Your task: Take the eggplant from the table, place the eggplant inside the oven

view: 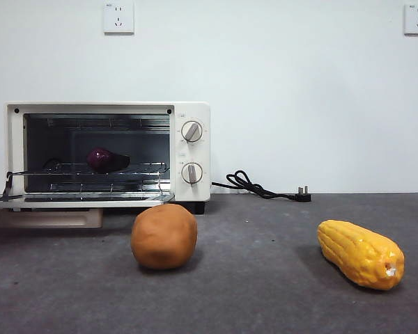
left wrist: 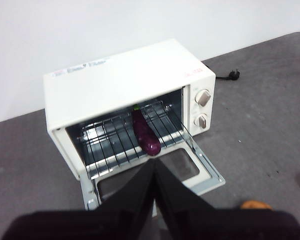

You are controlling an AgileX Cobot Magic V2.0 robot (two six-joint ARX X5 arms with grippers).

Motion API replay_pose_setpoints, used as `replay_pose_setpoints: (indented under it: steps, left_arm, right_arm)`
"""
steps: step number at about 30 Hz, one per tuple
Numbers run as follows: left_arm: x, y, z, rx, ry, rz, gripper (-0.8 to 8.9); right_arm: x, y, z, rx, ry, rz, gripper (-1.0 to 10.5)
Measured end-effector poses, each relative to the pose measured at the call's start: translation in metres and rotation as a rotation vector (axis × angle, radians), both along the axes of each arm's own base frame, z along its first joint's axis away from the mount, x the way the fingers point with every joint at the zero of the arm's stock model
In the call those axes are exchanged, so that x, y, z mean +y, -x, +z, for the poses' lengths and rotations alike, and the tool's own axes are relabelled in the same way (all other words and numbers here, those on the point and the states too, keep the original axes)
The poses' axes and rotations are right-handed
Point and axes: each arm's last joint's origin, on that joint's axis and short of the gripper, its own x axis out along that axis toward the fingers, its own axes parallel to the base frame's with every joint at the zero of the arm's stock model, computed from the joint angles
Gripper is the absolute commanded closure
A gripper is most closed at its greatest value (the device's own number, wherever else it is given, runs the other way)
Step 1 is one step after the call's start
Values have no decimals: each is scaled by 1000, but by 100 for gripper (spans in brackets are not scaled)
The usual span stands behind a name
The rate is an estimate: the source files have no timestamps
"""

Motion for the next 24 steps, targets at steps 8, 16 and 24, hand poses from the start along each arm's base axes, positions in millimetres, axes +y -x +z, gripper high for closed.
replay_pose_setpoints:
  steps: [8, 16, 24]
  left_arm:
    - [-4, -30, -9, 82, -15, -2, 819]
    - [3, -28, -7, 57, -22, 42, 819]
    - [16, -45, -14, 88, 7, 79, 820]
  right_arm:
    - [35, -35, -38, 221, 98, 218, 959]
    - [54, -60, -91, 425, 269, 224, 959]
    - [34, -34, -86, 397, 265, 225, 958]
